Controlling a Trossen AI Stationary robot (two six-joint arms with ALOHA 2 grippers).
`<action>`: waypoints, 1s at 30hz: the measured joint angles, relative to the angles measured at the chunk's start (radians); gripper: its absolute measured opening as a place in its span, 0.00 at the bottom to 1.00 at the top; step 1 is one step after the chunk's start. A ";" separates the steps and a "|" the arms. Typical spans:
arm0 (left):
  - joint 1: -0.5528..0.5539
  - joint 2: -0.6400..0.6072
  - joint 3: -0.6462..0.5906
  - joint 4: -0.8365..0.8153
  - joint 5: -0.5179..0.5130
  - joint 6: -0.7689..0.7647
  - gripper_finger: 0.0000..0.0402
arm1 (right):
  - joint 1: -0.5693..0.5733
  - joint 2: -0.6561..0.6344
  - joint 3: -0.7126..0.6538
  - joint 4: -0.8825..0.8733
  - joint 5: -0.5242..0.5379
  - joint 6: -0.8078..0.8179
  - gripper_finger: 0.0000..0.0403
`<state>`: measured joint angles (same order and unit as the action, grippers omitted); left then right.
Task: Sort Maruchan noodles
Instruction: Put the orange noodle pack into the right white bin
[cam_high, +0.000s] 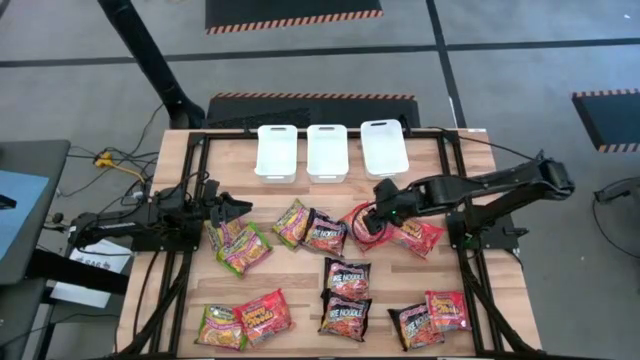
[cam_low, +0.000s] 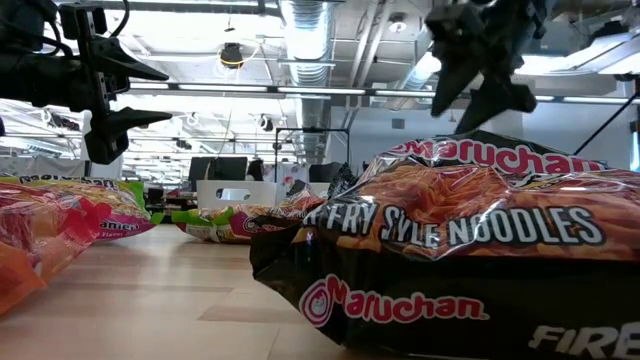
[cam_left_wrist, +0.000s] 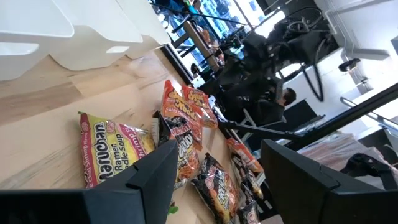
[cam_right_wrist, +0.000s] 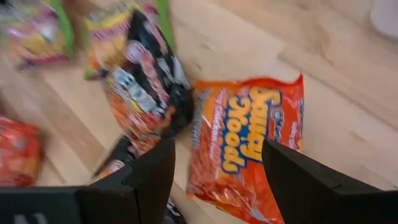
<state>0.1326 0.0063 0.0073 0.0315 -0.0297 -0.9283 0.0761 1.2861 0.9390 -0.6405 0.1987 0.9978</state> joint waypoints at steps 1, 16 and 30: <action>0.000 0.000 0.000 0.000 0.000 0.000 0.54 | 0.000 0.014 0.000 0.004 -0.008 0.000 0.66; 0.000 0.000 0.000 0.000 0.000 0.000 0.54 | 0.000 0.213 0.000 -0.018 -0.025 0.026 0.66; 0.000 0.000 0.000 0.000 0.000 0.000 0.54 | -0.034 0.352 0.006 -0.004 -0.077 0.026 0.66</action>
<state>0.1322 0.0063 0.0074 0.0311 -0.0299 -0.9283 0.0422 1.6382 0.9451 -0.6443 0.1218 1.0233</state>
